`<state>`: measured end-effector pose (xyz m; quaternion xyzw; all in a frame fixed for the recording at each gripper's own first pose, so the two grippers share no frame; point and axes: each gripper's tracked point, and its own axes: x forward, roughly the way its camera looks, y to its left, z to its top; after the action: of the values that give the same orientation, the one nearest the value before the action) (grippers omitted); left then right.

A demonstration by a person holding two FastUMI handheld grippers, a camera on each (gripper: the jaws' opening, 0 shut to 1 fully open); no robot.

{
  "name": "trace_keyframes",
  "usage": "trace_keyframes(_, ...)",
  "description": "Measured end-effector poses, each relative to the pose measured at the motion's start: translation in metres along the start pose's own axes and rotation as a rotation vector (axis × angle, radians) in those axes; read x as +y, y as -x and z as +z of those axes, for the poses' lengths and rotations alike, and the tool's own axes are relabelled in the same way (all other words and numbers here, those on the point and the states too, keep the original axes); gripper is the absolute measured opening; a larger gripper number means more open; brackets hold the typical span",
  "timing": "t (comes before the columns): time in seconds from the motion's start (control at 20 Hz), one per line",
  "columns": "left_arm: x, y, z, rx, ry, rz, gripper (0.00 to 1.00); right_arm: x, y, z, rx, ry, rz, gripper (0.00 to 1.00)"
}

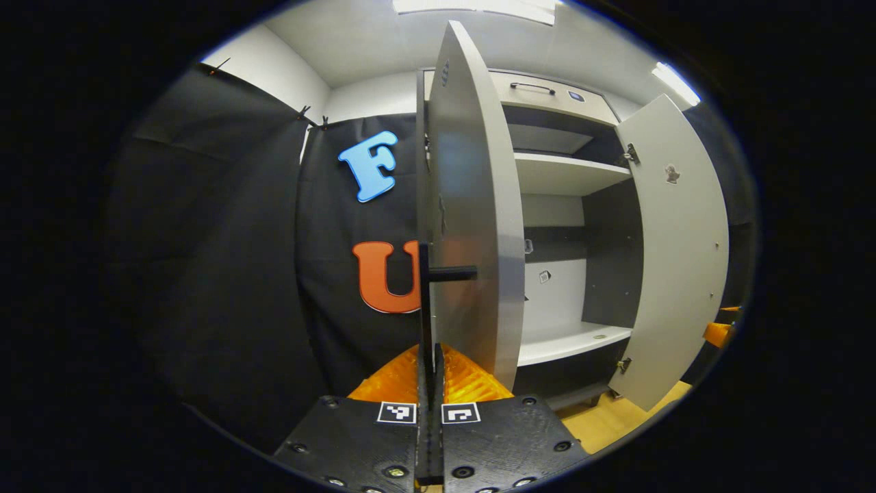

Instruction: Open the right door of the double-door shoe cabinet with the right hand, and open the left door with the left hand.

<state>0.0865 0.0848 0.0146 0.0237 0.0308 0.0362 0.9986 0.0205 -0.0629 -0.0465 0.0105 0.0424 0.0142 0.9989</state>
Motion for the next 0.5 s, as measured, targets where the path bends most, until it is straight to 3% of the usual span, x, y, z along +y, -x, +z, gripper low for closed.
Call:
trace_keyframes(0.05,0.015,-0.002,-0.002,0.006,0.01,0.008,0.0,0.001,0.002,0.002,-0.005,0.008,-0.009,1.0)
trace_keyframes(0.3,0.023,0.003,-0.006,0.008,0.11,-0.146,0.0,0.011,0.005,0.004,-0.018,0.031,-0.002,1.0)
trace_keyframes(0.45,0.035,0.05,-0.008,-0.002,0.093,-0.107,0.0,0.019,0.004,0.005,-0.019,0.038,0.006,1.0)
trace_keyframes(0.5,0.02,0.068,-0.005,-0.016,0.11,-0.125,0.0,0.022,0.002,0.006,-0.024,0.042,0.012,1.0)
